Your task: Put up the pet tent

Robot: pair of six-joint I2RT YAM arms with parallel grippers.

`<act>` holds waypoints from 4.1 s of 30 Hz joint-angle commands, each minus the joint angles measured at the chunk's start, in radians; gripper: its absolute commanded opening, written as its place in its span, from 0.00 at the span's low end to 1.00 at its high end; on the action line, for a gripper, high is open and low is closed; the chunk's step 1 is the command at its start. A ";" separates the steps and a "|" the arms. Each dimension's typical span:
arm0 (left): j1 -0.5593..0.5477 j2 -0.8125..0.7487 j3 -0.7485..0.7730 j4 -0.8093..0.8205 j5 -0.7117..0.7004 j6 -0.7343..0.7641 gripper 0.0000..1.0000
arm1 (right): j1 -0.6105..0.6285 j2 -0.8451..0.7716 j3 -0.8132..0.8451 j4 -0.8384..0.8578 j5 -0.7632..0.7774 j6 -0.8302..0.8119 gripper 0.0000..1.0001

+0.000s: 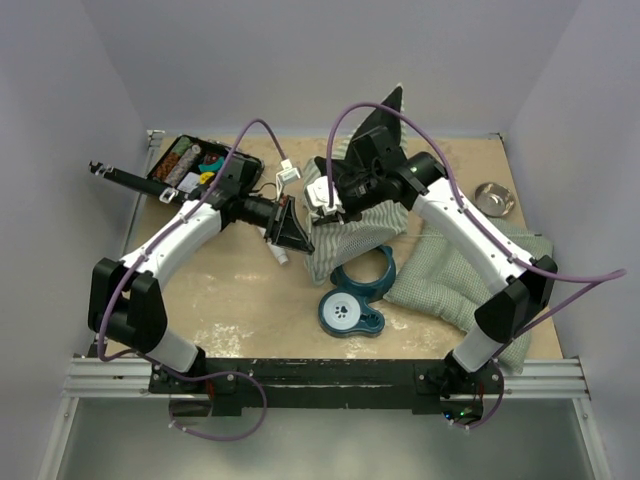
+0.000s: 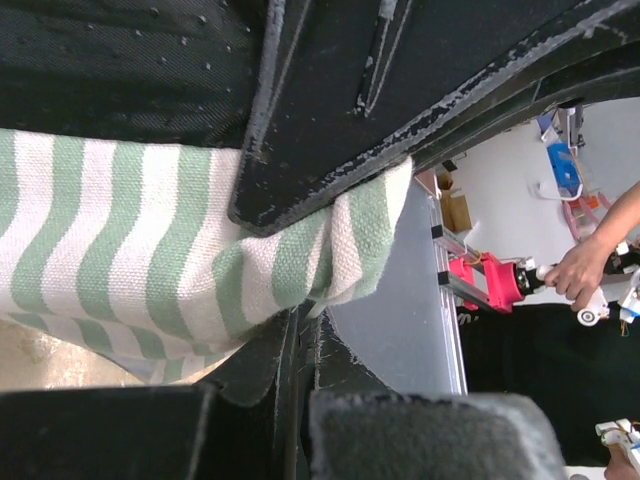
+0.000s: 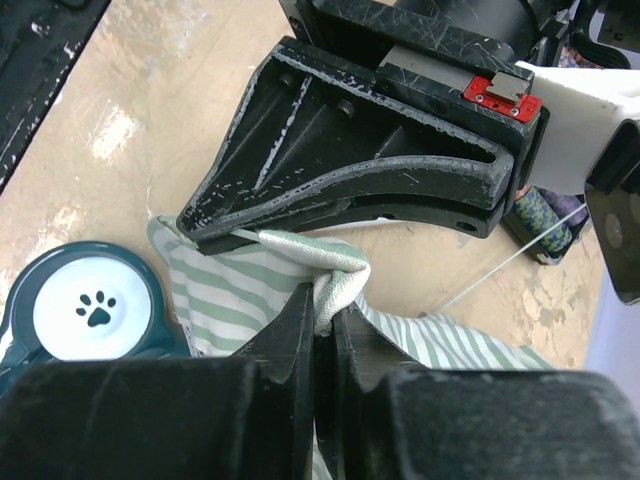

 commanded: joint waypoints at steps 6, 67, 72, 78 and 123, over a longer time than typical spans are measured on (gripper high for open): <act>-0.024 0.049 -0.016 -0.179 -0.089 0.054 0.00 | -0.006 -0.017 0.055 -0.005 0.020 -0.026 0.17; -0.065 0.201 0.048 -0.187 -0.080 0.042 0.00 | 0.019 -0.117 -0.139 0.121 0.048 0.043 0.06; -0.062 0.218 0.061 -0.169 -0.084 0.033 0.00 | 0.042 -0.123 -0.097 0.014 0.059 -0.042 0.00; -0.060 0.187 0.087 -0.101 -0.090 0.034 0.00 | 0.054 -0.143 -0.114 -0.011 0.082 -0.018 0.20; -0.013 -0.121 0.228 0.345 -0.571 -0.076 0.87 | -0.286 -0.194 -0.194 0.520 0.511 1.196 0.98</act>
